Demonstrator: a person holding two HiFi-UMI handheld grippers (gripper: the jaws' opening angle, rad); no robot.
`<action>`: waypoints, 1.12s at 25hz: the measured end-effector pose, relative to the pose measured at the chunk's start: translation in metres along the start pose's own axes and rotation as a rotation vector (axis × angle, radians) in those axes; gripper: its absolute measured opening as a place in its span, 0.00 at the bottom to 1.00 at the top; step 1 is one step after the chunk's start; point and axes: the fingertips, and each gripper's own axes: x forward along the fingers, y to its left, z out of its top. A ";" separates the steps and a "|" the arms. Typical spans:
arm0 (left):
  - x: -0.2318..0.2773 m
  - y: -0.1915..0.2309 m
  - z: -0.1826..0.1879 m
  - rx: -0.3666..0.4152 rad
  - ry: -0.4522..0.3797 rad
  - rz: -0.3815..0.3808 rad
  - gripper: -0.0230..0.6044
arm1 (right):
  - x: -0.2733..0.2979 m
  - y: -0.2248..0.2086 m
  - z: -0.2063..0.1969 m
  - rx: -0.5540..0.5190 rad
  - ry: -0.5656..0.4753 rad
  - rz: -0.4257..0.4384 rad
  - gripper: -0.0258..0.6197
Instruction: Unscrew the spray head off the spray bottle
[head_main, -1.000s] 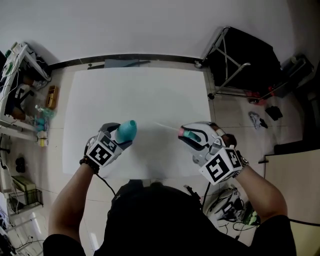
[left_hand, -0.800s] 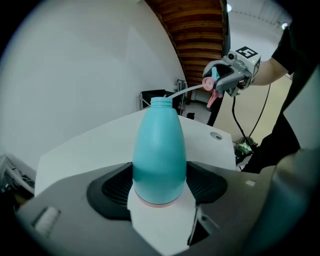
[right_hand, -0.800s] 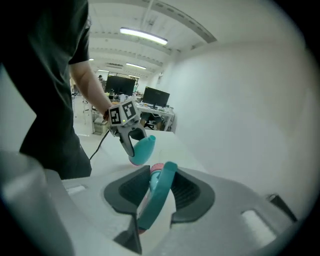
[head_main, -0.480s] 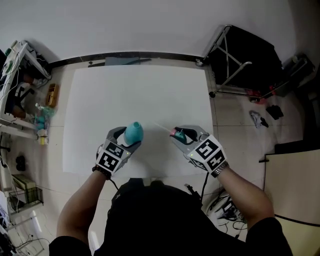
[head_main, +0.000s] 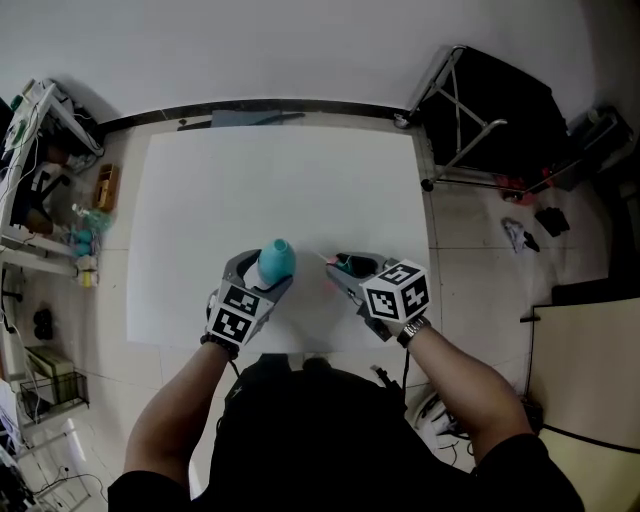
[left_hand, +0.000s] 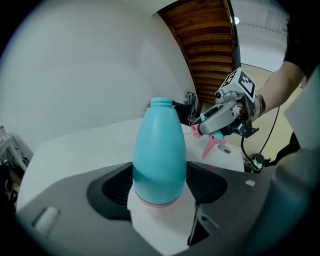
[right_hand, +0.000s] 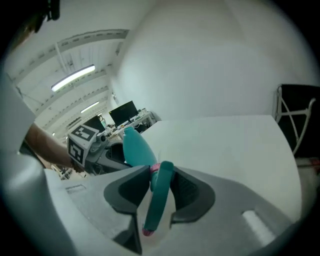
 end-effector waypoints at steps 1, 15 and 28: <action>0.002 0.000 0.000 -0.007 -0.005 0.004 0.61 | 0.004 -0.002 -0.002 0.047 -0.008 0.008 0.22; 0.020 -0.002 -0.006 -0.023 -0.030 0.051 0.61 | 0.041 -0.024 -0.026 0.234 0.008 0.002 0.22; 0.026 -0.005 -0.011 0.006 -0.015 0.050 0.63 | 0.048 -0.032 -0.034 0.091 0.057 -0.060 0.30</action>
